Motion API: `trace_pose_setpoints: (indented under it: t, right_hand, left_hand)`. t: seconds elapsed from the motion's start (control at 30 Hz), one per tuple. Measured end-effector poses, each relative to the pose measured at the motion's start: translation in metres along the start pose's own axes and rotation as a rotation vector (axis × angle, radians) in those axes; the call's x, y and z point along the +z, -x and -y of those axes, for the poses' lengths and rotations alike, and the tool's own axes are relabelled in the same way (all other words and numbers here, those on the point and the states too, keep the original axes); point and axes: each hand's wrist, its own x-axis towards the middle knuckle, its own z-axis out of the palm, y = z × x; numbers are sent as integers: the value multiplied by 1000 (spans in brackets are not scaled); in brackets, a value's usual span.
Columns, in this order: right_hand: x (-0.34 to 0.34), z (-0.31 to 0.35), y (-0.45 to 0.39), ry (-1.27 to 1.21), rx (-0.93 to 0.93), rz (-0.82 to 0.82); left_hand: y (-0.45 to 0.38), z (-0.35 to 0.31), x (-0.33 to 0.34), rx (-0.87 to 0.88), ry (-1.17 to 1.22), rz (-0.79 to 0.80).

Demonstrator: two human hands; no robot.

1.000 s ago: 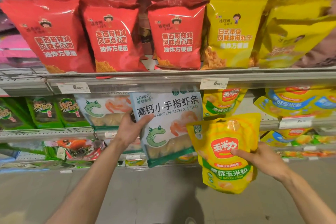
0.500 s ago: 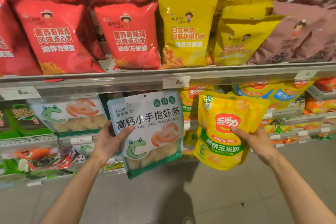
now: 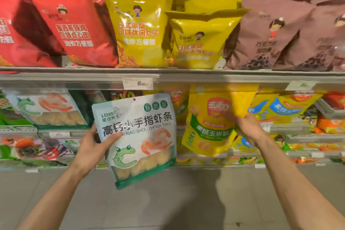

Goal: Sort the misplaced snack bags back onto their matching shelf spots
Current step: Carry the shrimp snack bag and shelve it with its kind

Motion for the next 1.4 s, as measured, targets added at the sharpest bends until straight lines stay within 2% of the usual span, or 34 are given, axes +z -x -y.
trace_pose_setpoints:
  t: [0.2, 0.3, 0.47, 0.57, 0.73, 0.93, 1.13, 1.4]
  right_hand:
    - [3, 8, -24, -129, -12, -4]
    - [9, 5, -31, -139, -72, -99]
    - [27, -6, -41, -23, -125, -239]
    - [31, -8, -45, 70, -147, -219]
    - [26, -28, -36, 116, -151, -72]
    - [14, -23, -48, 163, -179, -137]
    - [16, -31, -46, 25, -202, -127]
    - [19, -37, -19, 61, -94, -236]
  left_hand:
    - [6, -5, 16, 0, -32, -56]
    - [5, -6, 21, -7, -25, -69]
    - [3, -7, 27, -6, -40, -76]
    - [1, -7, 31, -11, -45, -78]
    - [1, -9, 33, -2, -57, -69]
    - [2, -10, 34, -15, -23, -64]
    - [-1, -5, 30, -34, -14, -53]
    - [-5, 2, 20, -36, 4, -29]
